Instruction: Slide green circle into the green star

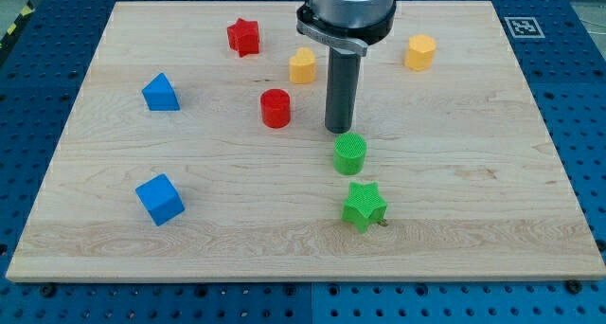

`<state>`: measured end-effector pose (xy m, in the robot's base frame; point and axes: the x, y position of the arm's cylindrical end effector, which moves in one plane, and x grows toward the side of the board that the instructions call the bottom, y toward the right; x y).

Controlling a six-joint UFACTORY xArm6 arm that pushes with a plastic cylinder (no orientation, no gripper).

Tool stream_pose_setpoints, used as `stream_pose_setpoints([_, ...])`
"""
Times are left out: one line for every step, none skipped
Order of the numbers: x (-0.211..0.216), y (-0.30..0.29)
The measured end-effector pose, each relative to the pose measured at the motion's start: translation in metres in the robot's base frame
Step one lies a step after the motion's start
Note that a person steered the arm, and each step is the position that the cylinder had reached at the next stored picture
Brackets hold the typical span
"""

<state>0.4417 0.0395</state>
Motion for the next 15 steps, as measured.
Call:
stream_pose_setpoints([0.003,0.003])
stream_pose_setpoints([0.010,0.014])
stream_pose_setpoints([0.010,0.014])
stream_pose_setpoints([0.015,0.014])
stream_pose_setpoints([0.025,0.014])
stream_pose_setpoints([0.028,0.014])
stream_pose_setpoints([0.016,0.003])
stream_pose_setpoints([0.028,-0.003])
stream_pose_setpoints([0.040,-0.003])
stream_pose_setpoints([0.046,-0.006])
stream_pose_setpoints([0.046,-0.048])
stream_pose_setpoints([0.041,-0.067])
stream_pose_setpoints([0.034,-0.094])
stream_pose_setpoints([0.020,-0.132])
stream_pose_setpoints([-0.013,-0.148])
